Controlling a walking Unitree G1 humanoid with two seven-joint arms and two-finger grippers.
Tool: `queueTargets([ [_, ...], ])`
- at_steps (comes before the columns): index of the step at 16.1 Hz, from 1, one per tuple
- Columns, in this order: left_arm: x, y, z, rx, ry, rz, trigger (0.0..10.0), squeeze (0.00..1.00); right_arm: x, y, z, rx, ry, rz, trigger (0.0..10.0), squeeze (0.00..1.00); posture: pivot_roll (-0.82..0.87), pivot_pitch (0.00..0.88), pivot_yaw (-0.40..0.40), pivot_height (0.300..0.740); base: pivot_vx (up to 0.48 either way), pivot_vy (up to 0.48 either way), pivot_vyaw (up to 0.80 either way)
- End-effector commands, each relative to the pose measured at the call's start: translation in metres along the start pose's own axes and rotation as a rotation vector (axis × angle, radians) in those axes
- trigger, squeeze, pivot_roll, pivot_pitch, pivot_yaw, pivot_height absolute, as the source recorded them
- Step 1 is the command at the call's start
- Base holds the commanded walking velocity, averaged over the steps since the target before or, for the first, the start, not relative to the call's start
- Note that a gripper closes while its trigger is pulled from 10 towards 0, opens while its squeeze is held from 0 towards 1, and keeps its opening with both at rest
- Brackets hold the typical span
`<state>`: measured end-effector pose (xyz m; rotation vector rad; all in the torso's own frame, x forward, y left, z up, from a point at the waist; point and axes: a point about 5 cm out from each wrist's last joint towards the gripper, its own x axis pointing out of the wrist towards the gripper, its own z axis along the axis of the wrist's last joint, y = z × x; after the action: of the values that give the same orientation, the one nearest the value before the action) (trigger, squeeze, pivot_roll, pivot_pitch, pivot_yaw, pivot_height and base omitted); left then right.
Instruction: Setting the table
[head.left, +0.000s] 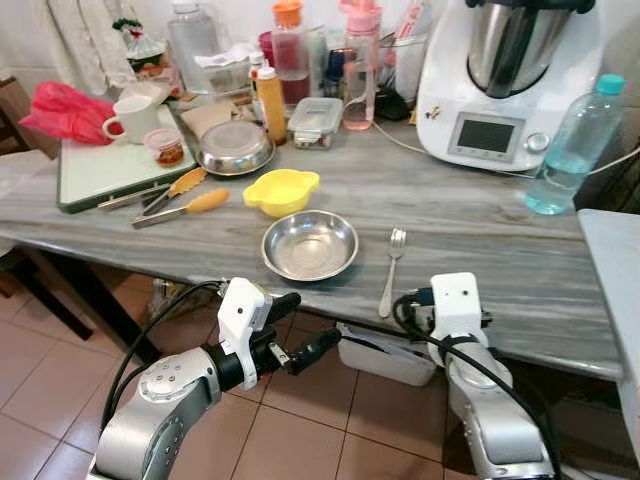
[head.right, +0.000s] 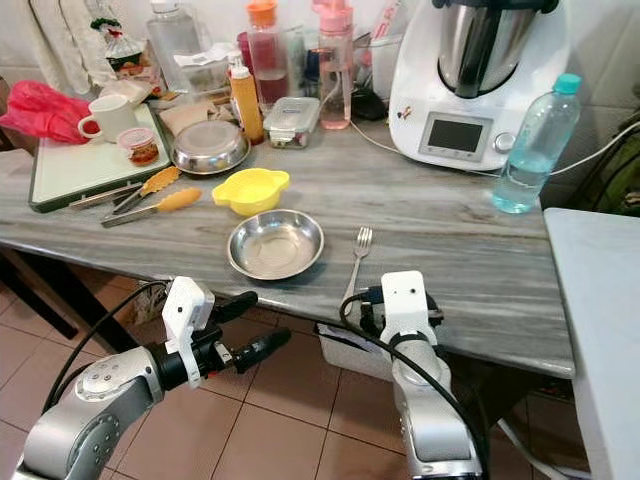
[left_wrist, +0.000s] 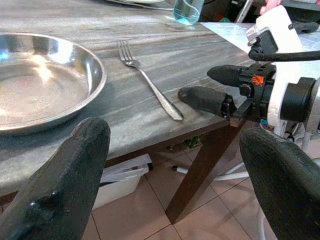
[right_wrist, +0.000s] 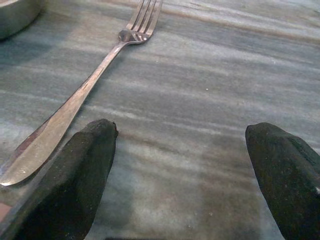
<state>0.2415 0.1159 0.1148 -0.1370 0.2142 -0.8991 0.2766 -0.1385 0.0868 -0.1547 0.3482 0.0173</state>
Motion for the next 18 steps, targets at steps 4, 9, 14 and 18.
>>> queueTargets([
  [4, -0.001, 0.0, 0.002, 0.013, 0.007, 0.001, 10.0, 0.0, 0.006, 0.029, -0.011, 0.019, 0.064, 0.136, 10.0, 1.0, -0.09, 0.041, 0.076, 0.74, 0.0, 0.0, 0.0],
  [9, -0.002, -0.002, 0.005, 0.017, 0.006, -0.001, 10.0, 0.0, 0.012, 0.03, 0.004, 0.006, -0.019, 0.133, 10.0, 1.0, -0.08, 0.044, 0.076, 0.74, 0.0, 0.0, 0.0],
  [14, -0.002, -0.007, 0.014, 0.022, -0.003, -0.003, 10.0, 0.0, 0.006, 0.017, 0.028, 0.056, -0.199, 0.074, 10.0, 1.0, -0.09, 0.046, 0.081, 0.74, 0.0, 0.0, 0.0],
  [18, -0.002, -0.009, 0.015, 0.019, 0.005, -0.006, 10.0, 0.0, 0.0, 0.005, 0.042, 0.069, -0.305, 0.022, 10.0, 1.0, -0.09, 0.049, 0.086, 0.74, 0.0, 0.0, 0.0],
])
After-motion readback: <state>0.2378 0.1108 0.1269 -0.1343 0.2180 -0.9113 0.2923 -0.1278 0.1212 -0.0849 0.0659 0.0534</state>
